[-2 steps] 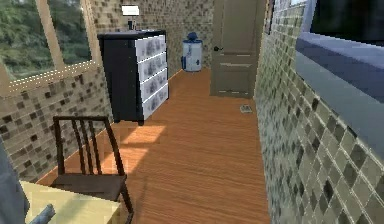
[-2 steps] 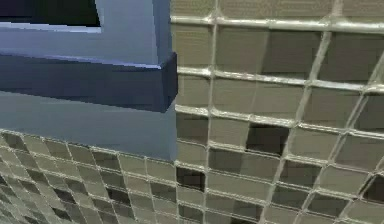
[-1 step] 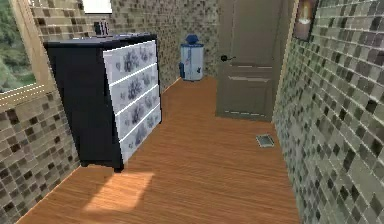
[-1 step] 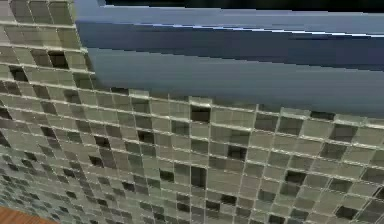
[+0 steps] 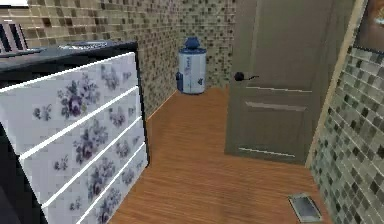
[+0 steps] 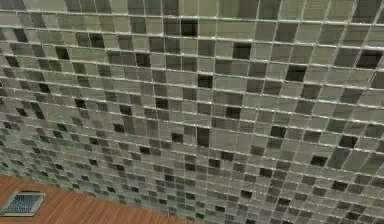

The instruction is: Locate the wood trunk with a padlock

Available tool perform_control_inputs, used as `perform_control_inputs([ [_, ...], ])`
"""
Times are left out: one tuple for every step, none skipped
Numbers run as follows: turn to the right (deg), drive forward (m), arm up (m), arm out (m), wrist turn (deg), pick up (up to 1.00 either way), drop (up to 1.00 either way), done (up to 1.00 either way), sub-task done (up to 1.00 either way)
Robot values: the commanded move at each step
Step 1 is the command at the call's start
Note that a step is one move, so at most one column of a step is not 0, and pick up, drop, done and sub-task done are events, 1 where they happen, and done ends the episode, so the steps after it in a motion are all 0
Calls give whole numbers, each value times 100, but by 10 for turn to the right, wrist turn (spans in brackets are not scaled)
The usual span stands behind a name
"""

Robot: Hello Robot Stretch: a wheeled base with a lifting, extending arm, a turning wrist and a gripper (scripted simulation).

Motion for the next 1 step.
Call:
perform_control_inputs([
  [0, 100, 0, 0, 0, 0, 0, 0, 0],
])
